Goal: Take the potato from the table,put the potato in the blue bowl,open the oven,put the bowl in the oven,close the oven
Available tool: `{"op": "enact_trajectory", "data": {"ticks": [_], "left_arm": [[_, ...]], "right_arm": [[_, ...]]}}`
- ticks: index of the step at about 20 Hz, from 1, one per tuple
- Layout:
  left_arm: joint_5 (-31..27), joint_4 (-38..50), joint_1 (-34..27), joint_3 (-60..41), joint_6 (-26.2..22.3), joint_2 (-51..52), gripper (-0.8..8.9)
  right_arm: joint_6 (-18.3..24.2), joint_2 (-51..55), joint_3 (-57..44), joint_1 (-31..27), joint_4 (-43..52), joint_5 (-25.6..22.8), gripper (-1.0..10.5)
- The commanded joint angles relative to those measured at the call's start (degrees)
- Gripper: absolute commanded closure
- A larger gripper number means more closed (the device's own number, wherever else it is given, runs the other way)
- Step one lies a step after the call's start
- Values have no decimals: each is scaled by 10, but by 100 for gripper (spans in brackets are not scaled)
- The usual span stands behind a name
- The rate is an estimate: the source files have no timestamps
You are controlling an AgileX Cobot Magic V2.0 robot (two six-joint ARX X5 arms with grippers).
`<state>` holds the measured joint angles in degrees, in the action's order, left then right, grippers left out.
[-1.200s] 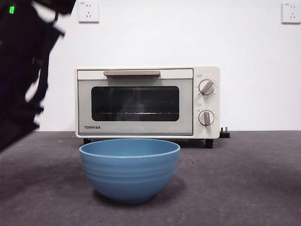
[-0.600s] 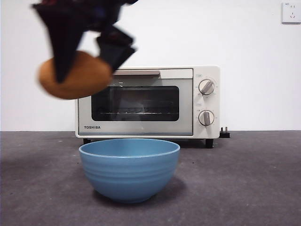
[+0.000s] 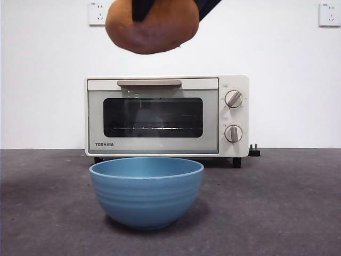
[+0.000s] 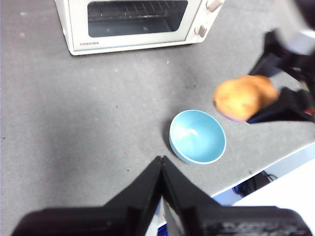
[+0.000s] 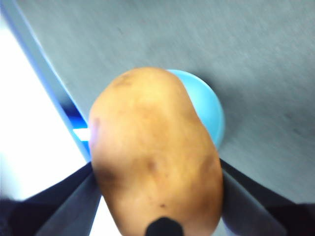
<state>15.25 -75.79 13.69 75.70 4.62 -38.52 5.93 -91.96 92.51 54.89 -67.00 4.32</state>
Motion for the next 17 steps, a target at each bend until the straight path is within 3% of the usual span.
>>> {"op": "enact_trajectory", "data": {"ticks": [1, 6, 9, 13, 17], "left_arm": [[2, 2, 3, 1, -12, -8, 819], [2, 2, 3, 1, -22, -29, 819], [2, 2, 3, 1, -26, -35, 819], [2, 3, 3, 1, -38, -38, 819], [2, 3, 3, 1, -42, -39, 819]], "right_arm": [[-51, 55, -129, 2, 95, 17, 957], [-163, 108, -317, 2, 309, 11, 957], [-184, 93, -349, 2, 386, -3, 957], [-184, 70, -353, 1, 407, -44, 950], [-188, 30, -353, 1, 414, -32, 941]]}}
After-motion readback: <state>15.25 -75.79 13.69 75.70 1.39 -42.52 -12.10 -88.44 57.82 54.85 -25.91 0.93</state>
